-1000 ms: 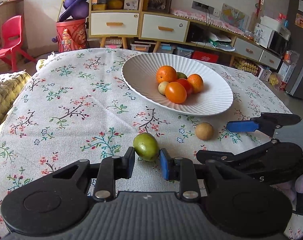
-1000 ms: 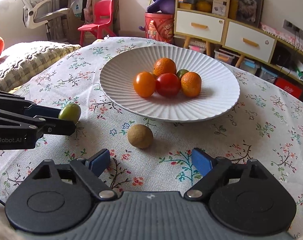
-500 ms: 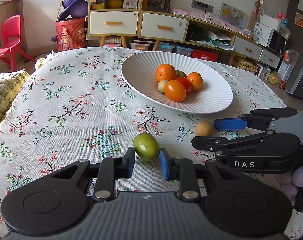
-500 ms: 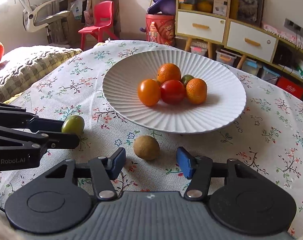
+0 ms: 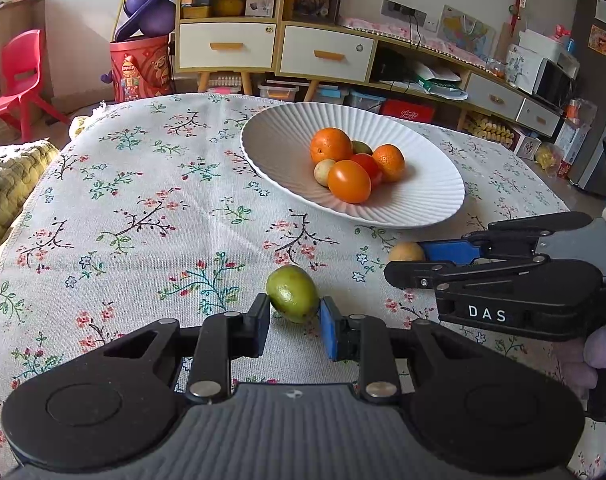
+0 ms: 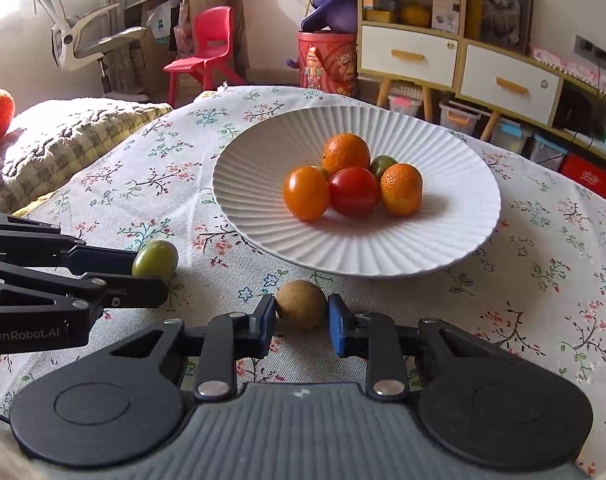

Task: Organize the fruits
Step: 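Carry the lime and kiwi over the white bowl and lower them in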

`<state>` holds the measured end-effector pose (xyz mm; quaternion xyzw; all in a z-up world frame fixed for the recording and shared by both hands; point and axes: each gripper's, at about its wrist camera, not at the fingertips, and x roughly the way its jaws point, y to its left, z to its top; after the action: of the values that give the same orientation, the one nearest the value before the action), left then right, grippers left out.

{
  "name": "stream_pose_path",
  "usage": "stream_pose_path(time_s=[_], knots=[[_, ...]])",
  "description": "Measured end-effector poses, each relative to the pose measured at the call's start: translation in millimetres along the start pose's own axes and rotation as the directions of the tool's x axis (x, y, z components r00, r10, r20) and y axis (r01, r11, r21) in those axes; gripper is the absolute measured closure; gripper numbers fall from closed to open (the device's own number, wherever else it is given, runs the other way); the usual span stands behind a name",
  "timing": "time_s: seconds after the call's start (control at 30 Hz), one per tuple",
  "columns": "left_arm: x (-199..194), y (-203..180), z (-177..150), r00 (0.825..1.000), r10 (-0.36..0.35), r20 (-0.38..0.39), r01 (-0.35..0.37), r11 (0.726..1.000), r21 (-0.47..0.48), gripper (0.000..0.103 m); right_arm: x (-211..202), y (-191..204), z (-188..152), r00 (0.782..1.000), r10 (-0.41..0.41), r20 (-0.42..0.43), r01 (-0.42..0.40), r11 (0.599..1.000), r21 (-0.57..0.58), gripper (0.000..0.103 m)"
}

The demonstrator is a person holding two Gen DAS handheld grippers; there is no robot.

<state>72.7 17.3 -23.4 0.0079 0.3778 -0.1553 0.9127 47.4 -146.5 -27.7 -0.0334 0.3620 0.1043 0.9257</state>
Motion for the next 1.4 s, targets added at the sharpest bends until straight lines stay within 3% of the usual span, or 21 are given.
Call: stream_pose_path(time_s=[0.5, 0.83, 1.07, 1.4], knots=[[-11, -5, 4, 0.999, -0.043, 0.023, 0.043, 0.999, 0.012, 0.092, -23, -7, 2, 0.999, 0.041, 0.018, -0.042, 0.998, 0.038, 0.078], [-15, -18, 20, 0.996, -0.073, 0.058, 0.071, 0.997, 0.024, 0.092, -39, -23, 18, 0.995, 0.025, 0.091, -0.033, 0.995, 0.089, 0.078], [1, -38, 36, 0.992, -0.103, 0.067, 0.099, 0.994, 0.047, 0.092, -30, -41, 28, 0.995, -0.016, 0.097, 0.005, 0.993, 0.114, 0.078], [31, -56, 48, 0.992, -0.118, 0.036, 0.116, 0.992, 0.053, 0.092, -10, -56, 39, 0.998, -0.009, 0.055, 0.002, 0.992, 0.128, 0.078]])
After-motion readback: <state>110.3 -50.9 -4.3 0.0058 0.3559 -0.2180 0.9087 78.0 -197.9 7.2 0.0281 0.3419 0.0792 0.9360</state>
